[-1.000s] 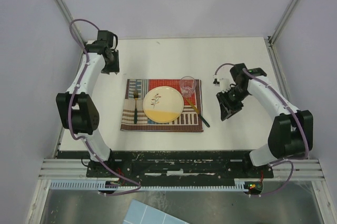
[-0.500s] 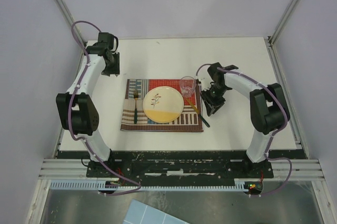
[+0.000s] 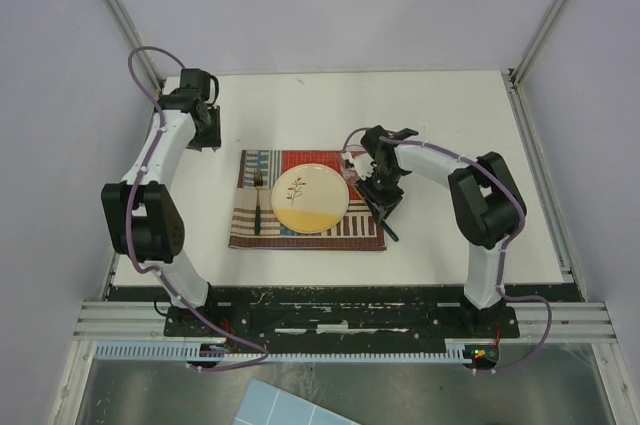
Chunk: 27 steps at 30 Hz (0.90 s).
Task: Set the dinner table for one person
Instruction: Adjust the knife on the napkin.
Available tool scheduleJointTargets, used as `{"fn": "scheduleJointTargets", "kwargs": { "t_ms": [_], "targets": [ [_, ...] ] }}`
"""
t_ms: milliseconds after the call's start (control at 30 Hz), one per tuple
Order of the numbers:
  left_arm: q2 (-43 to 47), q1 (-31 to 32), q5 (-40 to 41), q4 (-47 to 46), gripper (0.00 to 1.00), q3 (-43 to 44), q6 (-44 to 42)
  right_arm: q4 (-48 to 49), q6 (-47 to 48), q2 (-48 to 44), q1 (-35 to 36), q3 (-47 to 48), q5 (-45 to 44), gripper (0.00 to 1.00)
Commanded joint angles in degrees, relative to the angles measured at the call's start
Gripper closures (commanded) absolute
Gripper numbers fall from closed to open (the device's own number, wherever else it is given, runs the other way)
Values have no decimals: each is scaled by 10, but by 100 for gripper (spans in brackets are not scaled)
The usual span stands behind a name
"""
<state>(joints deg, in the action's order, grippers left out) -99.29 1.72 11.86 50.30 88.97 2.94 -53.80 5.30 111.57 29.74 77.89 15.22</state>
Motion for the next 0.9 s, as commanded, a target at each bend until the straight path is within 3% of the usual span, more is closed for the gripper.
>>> {"fn": "scheduleJointTargets", "kwargs": {
  "t_ms": [0, 567, 867],
  "targets": [
    [42, -4, 5, -19, 56, -10, -8, 14, -5, -38, -2, -20, -34, 61],
    [38, -5, 11, -19, 56, -5, -6, 103, -50, -219, -3, -152, -127, 59],
    [56, -5, 24, -31, 56, -36, -12, 175, -113, -236, 16, -223, -218, 58]
  ]
}}
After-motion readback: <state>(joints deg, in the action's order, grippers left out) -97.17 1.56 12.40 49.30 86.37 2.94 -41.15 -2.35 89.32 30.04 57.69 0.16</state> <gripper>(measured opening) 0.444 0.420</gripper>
